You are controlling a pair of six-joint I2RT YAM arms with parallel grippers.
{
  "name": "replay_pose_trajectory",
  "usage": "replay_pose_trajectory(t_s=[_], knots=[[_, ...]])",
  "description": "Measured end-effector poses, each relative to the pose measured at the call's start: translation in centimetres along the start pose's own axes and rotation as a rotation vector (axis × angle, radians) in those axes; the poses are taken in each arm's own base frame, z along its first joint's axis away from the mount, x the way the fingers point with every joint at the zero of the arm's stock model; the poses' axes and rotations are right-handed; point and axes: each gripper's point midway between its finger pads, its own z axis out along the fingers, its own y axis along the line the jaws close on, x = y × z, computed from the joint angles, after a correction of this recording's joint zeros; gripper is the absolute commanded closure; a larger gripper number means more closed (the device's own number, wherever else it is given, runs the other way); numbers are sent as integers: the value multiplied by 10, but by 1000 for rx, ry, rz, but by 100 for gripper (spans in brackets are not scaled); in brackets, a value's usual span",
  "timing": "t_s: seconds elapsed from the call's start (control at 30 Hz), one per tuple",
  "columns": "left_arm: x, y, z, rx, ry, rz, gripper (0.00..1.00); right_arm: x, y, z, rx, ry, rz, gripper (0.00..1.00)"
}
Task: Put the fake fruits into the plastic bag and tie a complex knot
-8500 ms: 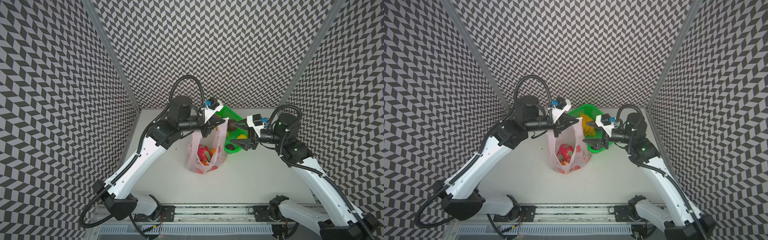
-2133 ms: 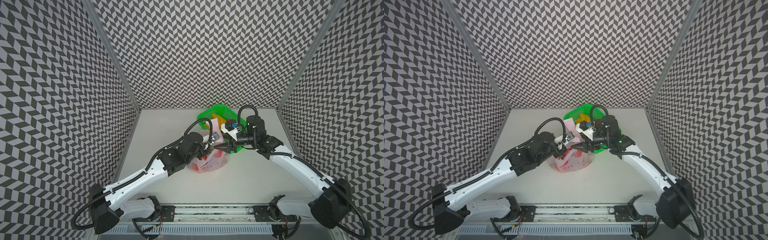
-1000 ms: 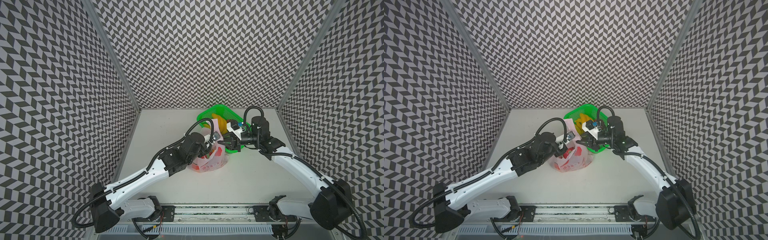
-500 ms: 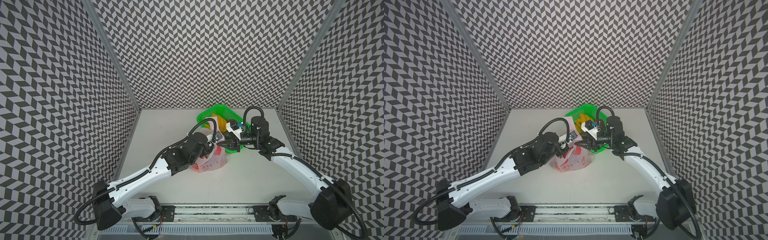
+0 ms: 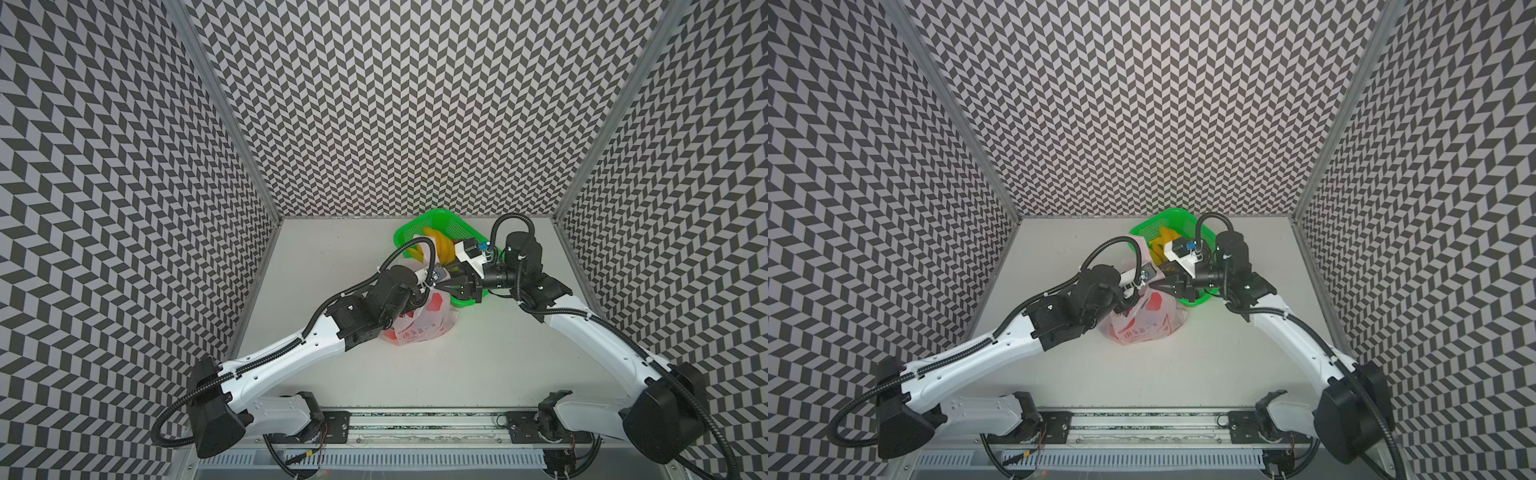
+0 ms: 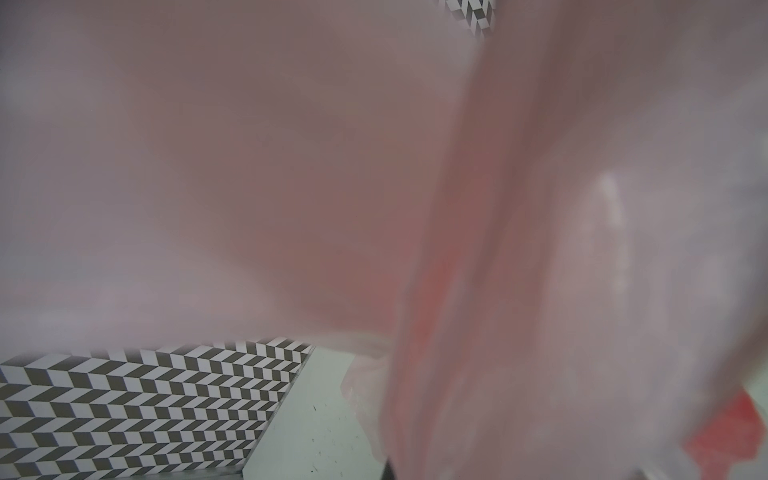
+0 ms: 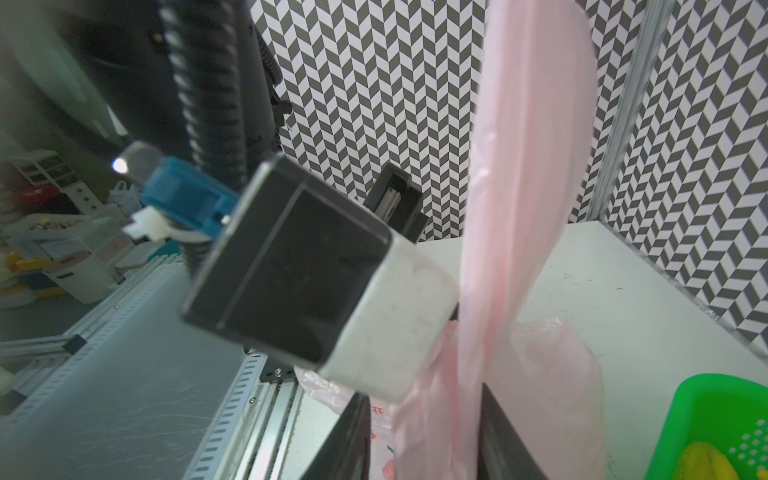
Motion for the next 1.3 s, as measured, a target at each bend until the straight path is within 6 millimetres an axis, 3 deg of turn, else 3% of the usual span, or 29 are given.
replay_pose_trajectory(t_s=[0.17,0.23,0.4,0.63,0.73,0.87,1.03,1.2,1.3], knots=[[0,0,0,0,-1,-1,100,1,-2,1,10,3,6,100],[-1,0,-1,1,-5,-2,99,2,-3,1,14,5,4,100],[-6,3,-8,8,-36,-18,77,3,-7,1,34,11,-4,100],[-24,20,-41,58,-173,-101,58,3,-11,1,63,19,-38,100],[-29,38,-62,78,-260,-171,56,3,-13,1,73,21,-52,100],[-28,76,-81,58,-353,-290,55,4,-14,1,79,26,-64,100],[-14,109,-74,92,-393,-441,53,4,-13,2,76,28,-79,100],[-21,94,-63,266,-441,-489,34,4,-11,4,70,28,-93,100],[-33,88,-69,362,-513,-503,34,4,-11,4,68,29,-101,100]])
